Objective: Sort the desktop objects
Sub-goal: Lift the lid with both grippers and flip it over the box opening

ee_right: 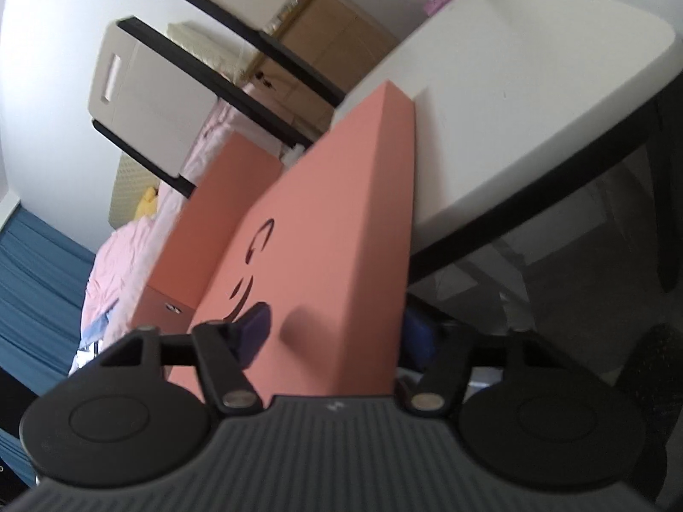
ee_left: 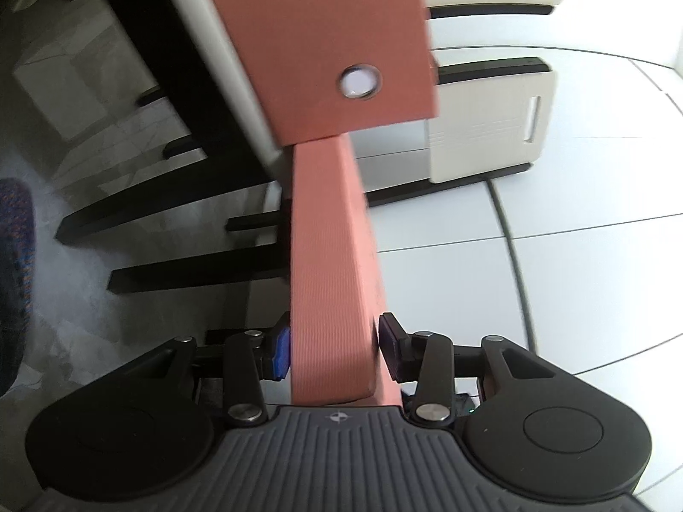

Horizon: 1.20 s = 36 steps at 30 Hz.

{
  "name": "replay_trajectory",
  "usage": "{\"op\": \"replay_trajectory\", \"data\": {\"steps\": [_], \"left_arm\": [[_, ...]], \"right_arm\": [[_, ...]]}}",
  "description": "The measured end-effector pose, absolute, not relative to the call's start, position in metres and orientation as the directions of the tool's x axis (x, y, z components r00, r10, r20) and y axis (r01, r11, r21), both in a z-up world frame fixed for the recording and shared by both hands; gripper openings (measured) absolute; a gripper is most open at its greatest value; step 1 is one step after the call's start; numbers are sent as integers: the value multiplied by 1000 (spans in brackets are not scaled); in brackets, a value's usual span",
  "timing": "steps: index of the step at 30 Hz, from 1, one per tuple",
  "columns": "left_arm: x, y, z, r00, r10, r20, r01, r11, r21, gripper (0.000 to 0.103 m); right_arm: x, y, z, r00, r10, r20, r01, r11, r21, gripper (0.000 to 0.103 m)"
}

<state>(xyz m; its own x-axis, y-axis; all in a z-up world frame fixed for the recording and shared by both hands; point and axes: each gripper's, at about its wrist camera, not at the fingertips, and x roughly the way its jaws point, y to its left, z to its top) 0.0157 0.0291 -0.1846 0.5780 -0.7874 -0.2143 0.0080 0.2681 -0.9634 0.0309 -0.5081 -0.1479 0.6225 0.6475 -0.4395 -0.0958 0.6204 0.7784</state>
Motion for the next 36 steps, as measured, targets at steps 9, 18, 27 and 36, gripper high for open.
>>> {"op": "replay_trajectory", "data": {"steps": [9,18,27,36], "left_arm": [[21,40,-159,589,-796,-138,99,240,-966,49],[16,36,-144,562,-824,-72,198,219,-956,51],[27,42,-109,575,-818,13,286,186,-940,51],[42,93,-63,669,-741,51,324,228,-918,51]], "right_arm": [[1,-500,-100,684,623,-379,-137,620,772,60],[-27,-502,-63,760,568,-316,-172,644,745,60],[-33,-494,-12,804,536,-255,-230,677,699,60],[20,-453,23,784,590,-194,-316,648,693,60]]}}
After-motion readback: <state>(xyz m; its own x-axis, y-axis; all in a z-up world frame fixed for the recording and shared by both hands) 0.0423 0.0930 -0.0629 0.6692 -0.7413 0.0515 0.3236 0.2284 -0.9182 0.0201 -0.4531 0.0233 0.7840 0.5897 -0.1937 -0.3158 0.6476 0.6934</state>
